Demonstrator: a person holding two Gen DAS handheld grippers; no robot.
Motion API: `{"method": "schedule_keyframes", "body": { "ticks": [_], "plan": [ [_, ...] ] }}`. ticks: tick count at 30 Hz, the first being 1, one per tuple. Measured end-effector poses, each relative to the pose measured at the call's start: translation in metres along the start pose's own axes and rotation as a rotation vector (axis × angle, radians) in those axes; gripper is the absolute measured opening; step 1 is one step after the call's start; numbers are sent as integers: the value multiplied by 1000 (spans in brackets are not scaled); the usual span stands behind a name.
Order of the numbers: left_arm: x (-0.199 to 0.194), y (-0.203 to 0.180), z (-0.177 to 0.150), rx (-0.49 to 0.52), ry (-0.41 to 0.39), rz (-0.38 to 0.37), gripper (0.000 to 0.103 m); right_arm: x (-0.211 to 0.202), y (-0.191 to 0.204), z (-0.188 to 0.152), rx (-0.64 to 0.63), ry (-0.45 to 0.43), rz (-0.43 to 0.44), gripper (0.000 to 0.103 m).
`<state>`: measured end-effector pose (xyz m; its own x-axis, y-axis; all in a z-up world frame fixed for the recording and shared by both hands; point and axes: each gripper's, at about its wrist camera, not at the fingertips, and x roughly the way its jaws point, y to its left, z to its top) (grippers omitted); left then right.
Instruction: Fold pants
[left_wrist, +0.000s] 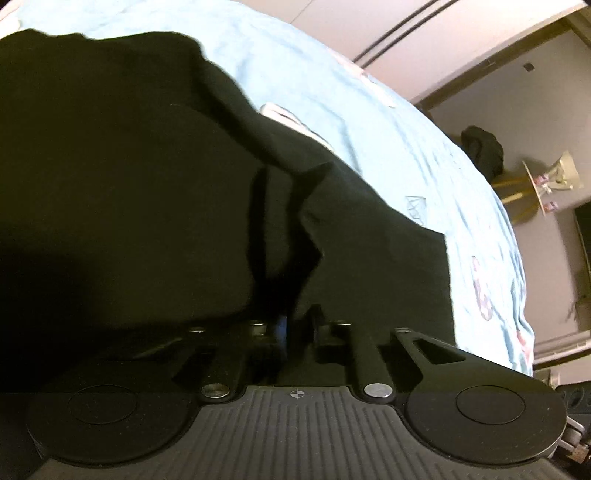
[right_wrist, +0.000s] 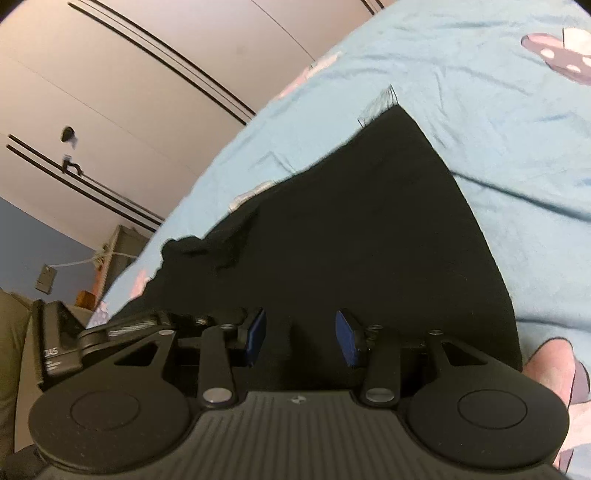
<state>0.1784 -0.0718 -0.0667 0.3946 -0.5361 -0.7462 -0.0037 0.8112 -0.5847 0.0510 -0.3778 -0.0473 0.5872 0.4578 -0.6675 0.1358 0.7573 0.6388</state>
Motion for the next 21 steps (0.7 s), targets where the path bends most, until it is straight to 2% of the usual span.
{"method": "schedule_keyframes", "body": {
  "ticks": [1, 4, 6, 8, 10, 12, 14, 15, 16, 17, 18, 20, 21],
  "plan": [
    [-6, -6, -2, 32, -29, 1, 11, -1, 3, 1, -7, -16, 8, 42],
    [-37, -29, -11, 225, -148, 36, 11, -7, 7, 3, -22, -72, 28, 45],
    [-59, -33, -17, 286, -202, 61, 11, -9, 9, 4, -30, -103, 26, 49],
    [-74, -21, -18, 282, -221, 102, 11, -12, 11, 5, -49, -105, 9, 53],
    [-81, -9, -25, 298, -234, 214, 13, -11, 15, 4, -75, -96, 6, 59],
    [-76, 6, -31, 320, -195, 304, 18, -9, 19, 4, -105, -85, -7, 59],
    [-73, 19, -34, 318, -158, 337, 19, -5, 21, 3, -122, -58, -20, 58],
    [-73, 22, -35, 315, -168, 340, 24, -1, 22, 3, -125, -40, -41, 58],
    [-74, 23, -33, 302, -190, 330, 32, 4, 22, 3, -125, -24, -57, 53],
    [-75, 23, -29, 285, -208, 312, 36, 9, 23, 3, -123, -8, -65, 43],
    [-75, 20, -25, 269, -226, 296, 39, 12, 23, 2, -122, 6, -68, 39],
    [-67, 19, -2, 246, -237, 282, 38, 15, 26, 0, -142, 15, -81, 25],
    [-60, 7, 12, 252, -238, 284, 38, 16, 27, 0, -156, 18, -81, 25]
  ]
}}
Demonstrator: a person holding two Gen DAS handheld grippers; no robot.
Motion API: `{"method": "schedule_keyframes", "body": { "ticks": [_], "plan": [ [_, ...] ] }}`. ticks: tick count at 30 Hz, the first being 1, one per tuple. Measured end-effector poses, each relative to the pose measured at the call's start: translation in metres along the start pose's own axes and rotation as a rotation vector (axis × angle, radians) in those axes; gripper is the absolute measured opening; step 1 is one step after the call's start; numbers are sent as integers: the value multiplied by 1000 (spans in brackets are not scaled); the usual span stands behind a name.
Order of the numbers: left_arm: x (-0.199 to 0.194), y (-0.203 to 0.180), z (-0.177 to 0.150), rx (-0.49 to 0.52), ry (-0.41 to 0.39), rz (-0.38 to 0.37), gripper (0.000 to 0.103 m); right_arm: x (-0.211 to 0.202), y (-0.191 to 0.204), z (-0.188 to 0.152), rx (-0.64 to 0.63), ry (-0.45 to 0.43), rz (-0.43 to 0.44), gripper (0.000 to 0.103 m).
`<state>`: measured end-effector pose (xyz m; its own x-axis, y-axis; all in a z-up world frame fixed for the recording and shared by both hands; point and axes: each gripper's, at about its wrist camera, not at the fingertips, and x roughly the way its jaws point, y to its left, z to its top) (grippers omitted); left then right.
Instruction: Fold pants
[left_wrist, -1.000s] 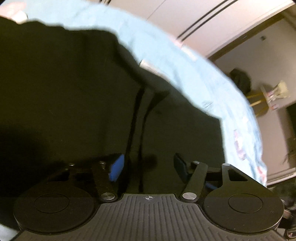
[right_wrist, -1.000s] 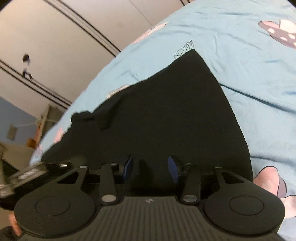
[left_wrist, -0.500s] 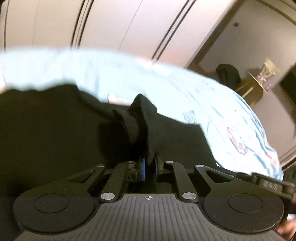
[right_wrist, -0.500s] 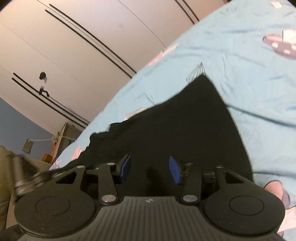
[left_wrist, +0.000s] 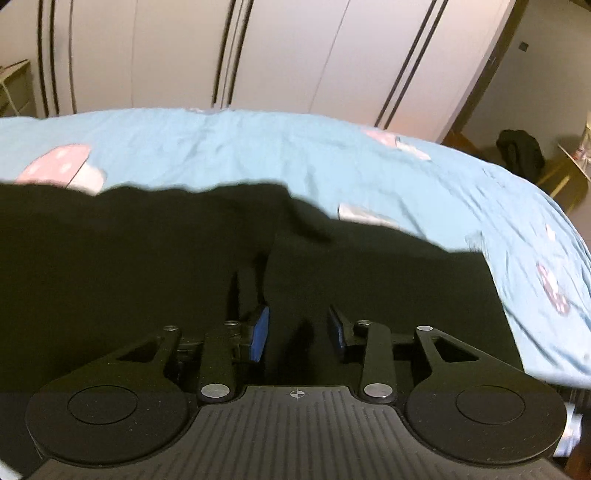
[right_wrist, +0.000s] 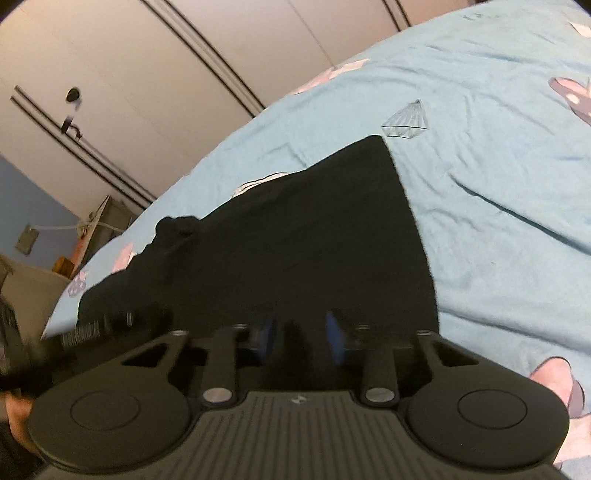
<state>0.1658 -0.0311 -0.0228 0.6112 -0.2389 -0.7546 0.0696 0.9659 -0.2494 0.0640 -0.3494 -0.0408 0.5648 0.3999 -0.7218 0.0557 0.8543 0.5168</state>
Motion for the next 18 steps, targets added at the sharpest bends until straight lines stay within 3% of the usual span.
{"method": "schedule_keyframes", "body": {
  "ticks": [4, 7, 13, 18],
  "plan": [
    [35, -2, 26, 39, 29, 12, 31, 11, 5, -2, -31, 31, -52, 24],
    [67, -8, 35, 55, 54, 76, 24, 16, 1, -1, -14, 36, -47, 24],
    [82, -30, 36, 165, 16, 165, 21, 24, -9, 2, 38, 29, -25, 17],
    [68, -35, 34, 190, 10, 178, 21, 26, -10, 1, 44, 22, -32, 15]
  ]
}}
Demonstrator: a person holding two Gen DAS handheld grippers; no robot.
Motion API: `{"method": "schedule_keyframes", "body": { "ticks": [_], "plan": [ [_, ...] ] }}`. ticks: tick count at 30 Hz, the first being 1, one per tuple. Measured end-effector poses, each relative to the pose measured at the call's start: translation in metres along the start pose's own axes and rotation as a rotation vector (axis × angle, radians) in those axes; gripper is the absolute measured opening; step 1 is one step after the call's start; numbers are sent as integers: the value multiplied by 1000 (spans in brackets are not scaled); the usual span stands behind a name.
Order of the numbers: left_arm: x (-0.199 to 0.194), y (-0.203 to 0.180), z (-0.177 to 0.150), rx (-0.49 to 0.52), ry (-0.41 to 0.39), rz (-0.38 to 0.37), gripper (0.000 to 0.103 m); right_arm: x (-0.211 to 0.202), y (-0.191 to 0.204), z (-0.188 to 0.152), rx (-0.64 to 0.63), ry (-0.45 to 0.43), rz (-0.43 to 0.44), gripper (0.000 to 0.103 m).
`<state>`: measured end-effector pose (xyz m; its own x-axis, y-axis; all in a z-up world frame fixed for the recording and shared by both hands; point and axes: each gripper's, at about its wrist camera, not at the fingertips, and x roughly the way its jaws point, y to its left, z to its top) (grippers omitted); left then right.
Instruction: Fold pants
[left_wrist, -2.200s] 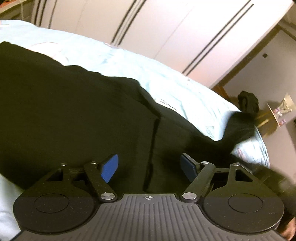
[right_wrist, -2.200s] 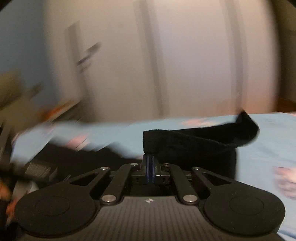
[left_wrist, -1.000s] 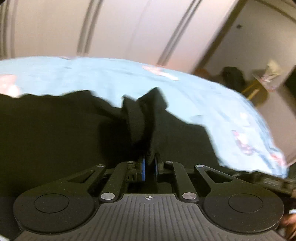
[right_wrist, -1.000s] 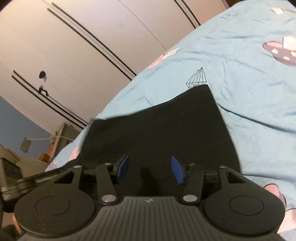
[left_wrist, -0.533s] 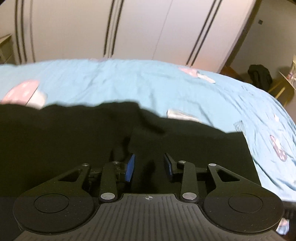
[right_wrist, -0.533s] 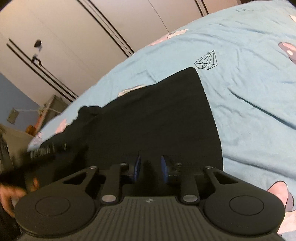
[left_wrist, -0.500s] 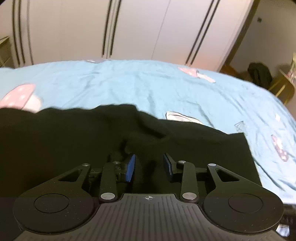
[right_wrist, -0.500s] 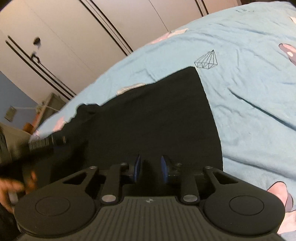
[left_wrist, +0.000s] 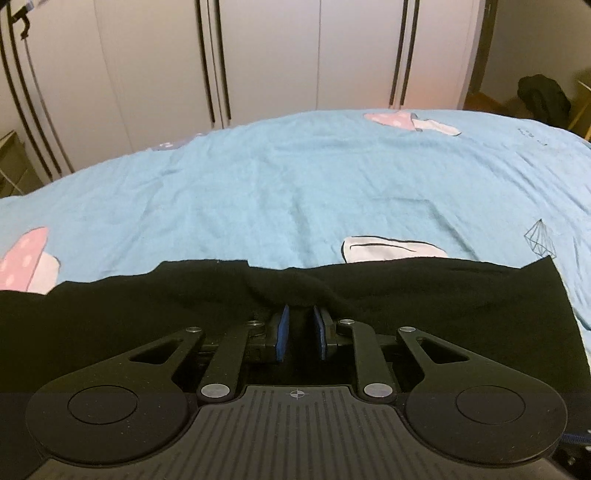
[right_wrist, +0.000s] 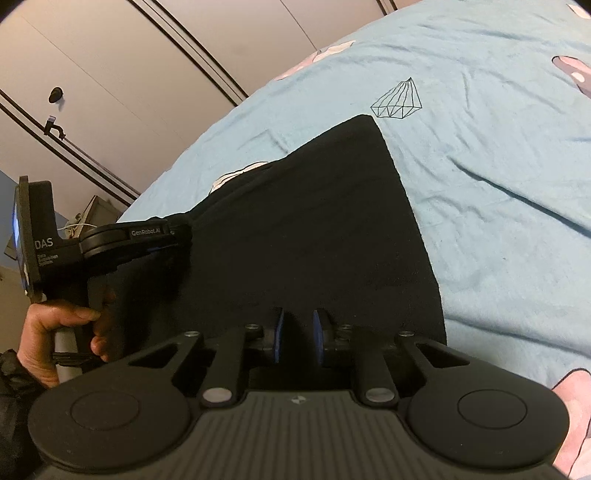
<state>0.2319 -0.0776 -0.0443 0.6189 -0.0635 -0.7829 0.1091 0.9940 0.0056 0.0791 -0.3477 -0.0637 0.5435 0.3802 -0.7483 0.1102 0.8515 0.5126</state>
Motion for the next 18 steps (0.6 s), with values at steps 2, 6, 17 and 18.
{"method": "schedule_keyframes", "body": {
  "ticks": [2, 6, 17, 18],
  "plan": [
    [-1, 1, 0, -13, 8, -4, 22, -1, 2, -1, -7, -1, -7, 15],
    [-18, 6, -7, -26, 14, 1, 29, -1, 6, -2, -27, -3, -24, 15],
    [-75, 70, -89, -239, 115, -101, 53, -25, -4, 1, 43, -10, 2, 56],
    [-77, 73, -93, -245, 115, -101, 55, -36, -9, 1, 71, -38, 11, 63]
  ]
}}
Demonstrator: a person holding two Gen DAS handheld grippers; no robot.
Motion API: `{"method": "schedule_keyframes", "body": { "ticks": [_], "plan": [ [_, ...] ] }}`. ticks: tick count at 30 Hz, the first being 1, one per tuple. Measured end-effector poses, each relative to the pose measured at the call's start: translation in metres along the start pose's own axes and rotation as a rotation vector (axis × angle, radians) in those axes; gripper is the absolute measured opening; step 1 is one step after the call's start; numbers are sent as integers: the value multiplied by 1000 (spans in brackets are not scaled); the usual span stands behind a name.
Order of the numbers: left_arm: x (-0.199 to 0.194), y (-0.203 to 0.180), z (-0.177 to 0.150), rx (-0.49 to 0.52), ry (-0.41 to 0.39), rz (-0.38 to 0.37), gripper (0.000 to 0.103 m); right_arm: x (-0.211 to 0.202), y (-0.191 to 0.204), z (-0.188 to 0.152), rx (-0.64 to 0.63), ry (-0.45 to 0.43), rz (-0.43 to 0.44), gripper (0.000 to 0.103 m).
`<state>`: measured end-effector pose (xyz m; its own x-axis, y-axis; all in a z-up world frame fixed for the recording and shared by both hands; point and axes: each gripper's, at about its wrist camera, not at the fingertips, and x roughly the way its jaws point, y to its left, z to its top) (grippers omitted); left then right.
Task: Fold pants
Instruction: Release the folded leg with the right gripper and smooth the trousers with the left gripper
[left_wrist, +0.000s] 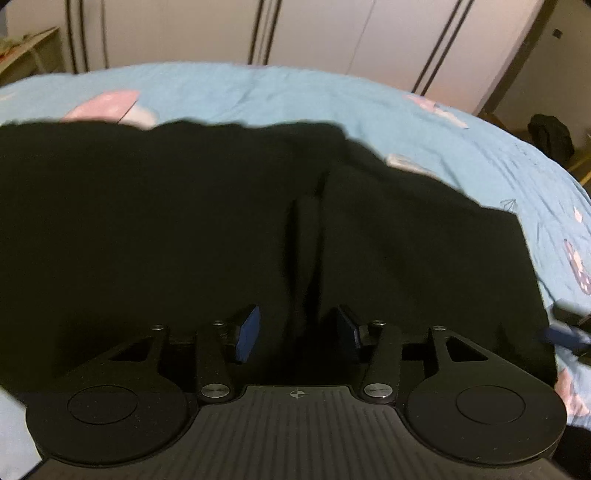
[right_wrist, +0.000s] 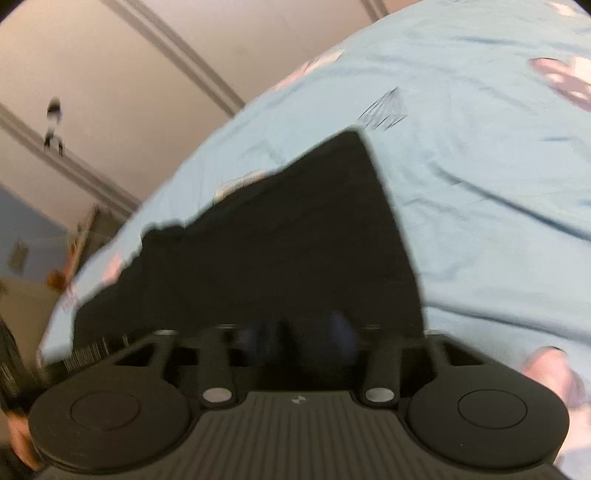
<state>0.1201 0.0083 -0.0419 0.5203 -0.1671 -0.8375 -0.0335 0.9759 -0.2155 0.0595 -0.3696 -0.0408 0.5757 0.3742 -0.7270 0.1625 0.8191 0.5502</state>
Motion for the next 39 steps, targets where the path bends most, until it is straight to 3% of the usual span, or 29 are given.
{"method": "schedule_keyframes", "body": {
  "ticks": [1, 3, 6, 9, 12, 14, 18, 19, 20, 22, 23, 26, 27, 28, 30, 33, 35, 36, 39],
  "plan": [
    [-1, 3, -3, -6, 4, -8, 56, -11, -4, 1, 16, -31, 2, 69],
    [3, 9, -4, -44, 28, -67, 56, -27, -11, 3, 18, -54, -40, 70],
    [15, 17, -1, -127, 90, -185, 61, -23, -25, 7, 40, 23, -13, 70],
    [18, 21, 7, -148, 73, -173, 61, -10, -34, 14, 30, 62, -65, 70],
    [21, 24, 19, -181, 45, -152, 62, 5, -45, 27, 50, 91, -3, 70],
    [27, 22, 28, -184, 42, -143, 64, 16, -42, 34, -6, 85, -11, 70],
    [48, 14, 36, -168, 83, -173, 63, 36, -38, 51, -24, 71, 21, 70],
    [51, 11, 38, -161, 84, -181, 57, 42, -36, 53, -29, 84, 36, 66],
    [53, 8, 41, -151, 80, -180, 49, 47, -33, 54, -42, 95, 36, 45],
    [52, 6, 46, -126, 74, -198, 15, 53, -21, 53, -118, 100, -2, 21],
    [49, 3, 47, -125, 61, -211, 14, 53, -15, 53, -150, 97, -17, 11],
    [23, -13, 46, -50, -80, -227, 14, 34, 11, 52, -291, 10, -26, 10],
    [18, -17, 45, -24, -105, -233, 15, 24, 18, 52, -329, -42, -26, 9],
    [16, -18, 43, -9, -109, -219, 28, 15, 24, 52, -361, -94, -44, 8],
    [19, -12, 39, -26, -94, -128, 46, 11, 31, 50, -457, -165, -164, 9],
    [6, 17, 30, -104, -76, -21, 51, 32, 24, 49, -504, -100, -360, 14],
    [-20, 50, 18, -183, -117, -10, 68, 27, 27, 42, -561, -135, -460, 21],
    [-34, 68, 12, -223, -148, 13, 80, 17, 31, 38, -570, -174, -457, 25],
    [-73, 129, 0, -356, -230, 133, 82, -13, 44, 24, -520, -221, -303, 44]
  ]
}}
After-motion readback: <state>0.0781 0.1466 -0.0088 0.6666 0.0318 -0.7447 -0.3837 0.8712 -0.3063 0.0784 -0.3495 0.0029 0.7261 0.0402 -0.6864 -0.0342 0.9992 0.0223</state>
